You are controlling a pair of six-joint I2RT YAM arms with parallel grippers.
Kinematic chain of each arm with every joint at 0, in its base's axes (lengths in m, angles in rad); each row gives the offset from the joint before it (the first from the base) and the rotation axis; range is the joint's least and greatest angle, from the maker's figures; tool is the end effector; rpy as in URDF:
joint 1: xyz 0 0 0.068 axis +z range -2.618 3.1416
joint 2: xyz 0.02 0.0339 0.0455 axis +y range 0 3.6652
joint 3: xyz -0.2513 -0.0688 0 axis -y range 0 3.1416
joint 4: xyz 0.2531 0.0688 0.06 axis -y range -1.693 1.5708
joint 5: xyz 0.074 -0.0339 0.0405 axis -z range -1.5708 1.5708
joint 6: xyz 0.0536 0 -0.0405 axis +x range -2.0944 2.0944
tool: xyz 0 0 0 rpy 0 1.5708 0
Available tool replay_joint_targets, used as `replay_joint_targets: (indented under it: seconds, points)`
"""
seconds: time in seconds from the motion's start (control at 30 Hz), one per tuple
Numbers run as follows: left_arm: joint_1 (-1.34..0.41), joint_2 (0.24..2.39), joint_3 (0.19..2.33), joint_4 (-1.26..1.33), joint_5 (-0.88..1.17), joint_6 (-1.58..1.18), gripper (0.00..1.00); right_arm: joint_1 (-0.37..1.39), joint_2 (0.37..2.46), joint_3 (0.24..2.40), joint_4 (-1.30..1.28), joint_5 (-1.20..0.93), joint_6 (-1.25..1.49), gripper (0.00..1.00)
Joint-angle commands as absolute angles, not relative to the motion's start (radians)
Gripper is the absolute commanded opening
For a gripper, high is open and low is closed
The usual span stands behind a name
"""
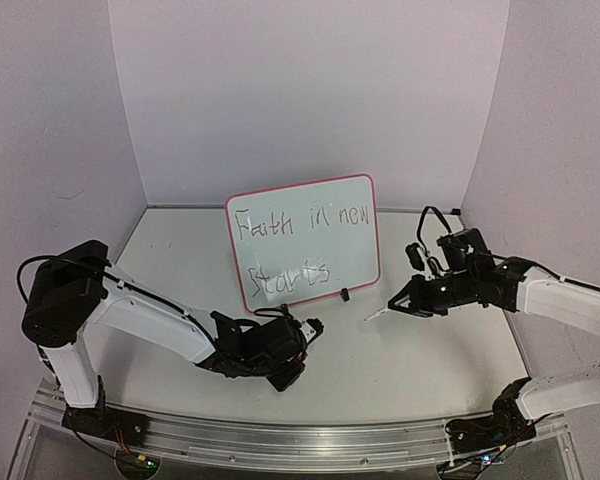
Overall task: Write a sentence on the whiteboard
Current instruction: Pick up the pen cap from the center of the board, then insert the whiteboard marker without the cap into the pen cap.
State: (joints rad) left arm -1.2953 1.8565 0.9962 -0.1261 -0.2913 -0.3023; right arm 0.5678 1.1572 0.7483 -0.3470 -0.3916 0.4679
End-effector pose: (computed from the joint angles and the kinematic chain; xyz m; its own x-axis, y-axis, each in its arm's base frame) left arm 0.1156 -0.3524 0.0973 -0.4782 0.6432 -0.5980 0.7713 0.6333 0.0644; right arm 0.2124 0.1598 0.2133 -0.8459 -0.0451 -0.5314 -0.3918 0.7286 0.5618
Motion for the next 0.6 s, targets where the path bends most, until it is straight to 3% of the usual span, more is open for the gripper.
replay_joint_targets:
  seconds: [0.0,0.13,0.57]
  points:
    - [-1.296,1.749,0.962,-0.005,-0.251,-0.154,0.00,0.519,1.251,0.838,-0.260,-0.686,0.488,0.00]
    - [-1.296,1.691,0.932,0.049,-0.207,-0.108,0.00,0.504,1.366,0.897,-0.231,-0.858,0.526,0.00]
    - [-1.296,1.605,0.839,0.195,-0.138,-0.163,0.00,0.504,1.452,0.887,-0.149,-1.046,0.609,0.00]
